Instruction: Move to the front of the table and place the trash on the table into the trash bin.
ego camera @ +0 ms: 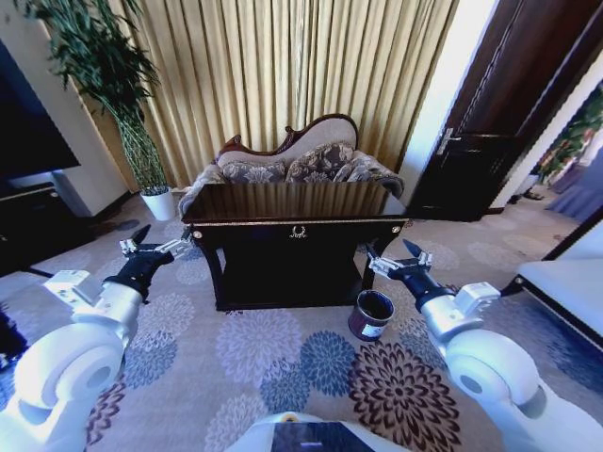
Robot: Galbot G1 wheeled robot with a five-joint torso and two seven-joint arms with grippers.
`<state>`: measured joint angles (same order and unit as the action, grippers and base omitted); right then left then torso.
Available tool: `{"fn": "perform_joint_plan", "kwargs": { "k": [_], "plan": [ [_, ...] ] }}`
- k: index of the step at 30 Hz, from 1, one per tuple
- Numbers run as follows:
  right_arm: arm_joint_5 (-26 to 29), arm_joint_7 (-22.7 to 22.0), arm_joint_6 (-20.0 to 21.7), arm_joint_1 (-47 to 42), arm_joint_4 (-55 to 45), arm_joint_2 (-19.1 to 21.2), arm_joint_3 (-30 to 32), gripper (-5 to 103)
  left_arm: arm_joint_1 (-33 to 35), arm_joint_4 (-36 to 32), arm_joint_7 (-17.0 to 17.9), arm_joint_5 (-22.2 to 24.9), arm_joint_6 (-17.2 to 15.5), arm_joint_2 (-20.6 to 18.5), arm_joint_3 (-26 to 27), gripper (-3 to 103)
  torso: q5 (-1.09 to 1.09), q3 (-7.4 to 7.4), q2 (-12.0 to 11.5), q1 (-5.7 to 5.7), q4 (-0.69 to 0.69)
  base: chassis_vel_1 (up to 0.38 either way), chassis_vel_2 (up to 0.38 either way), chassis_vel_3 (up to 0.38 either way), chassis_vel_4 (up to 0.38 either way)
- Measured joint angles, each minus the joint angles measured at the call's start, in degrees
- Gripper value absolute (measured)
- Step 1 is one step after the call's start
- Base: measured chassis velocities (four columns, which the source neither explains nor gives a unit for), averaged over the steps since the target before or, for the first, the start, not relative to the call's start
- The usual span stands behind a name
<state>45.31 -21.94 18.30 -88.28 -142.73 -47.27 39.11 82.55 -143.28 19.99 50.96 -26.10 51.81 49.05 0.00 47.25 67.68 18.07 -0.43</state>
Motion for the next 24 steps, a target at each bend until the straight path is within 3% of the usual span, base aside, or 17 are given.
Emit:
{"fn": "perform_joint_plan", "kwargs": {
  "k": [24],
  "plan": [
    [0.32,-0.03,-0.12,-0.90,-0.36,0.08,0.87,100,-0.14,0.04,-0.10,-0.08,0.07,0.65,-0.48,100,-0.01,0.01,-0.01,0.01,0.01,0.135,-0.142,-0.136,0.135]
  ]
}}
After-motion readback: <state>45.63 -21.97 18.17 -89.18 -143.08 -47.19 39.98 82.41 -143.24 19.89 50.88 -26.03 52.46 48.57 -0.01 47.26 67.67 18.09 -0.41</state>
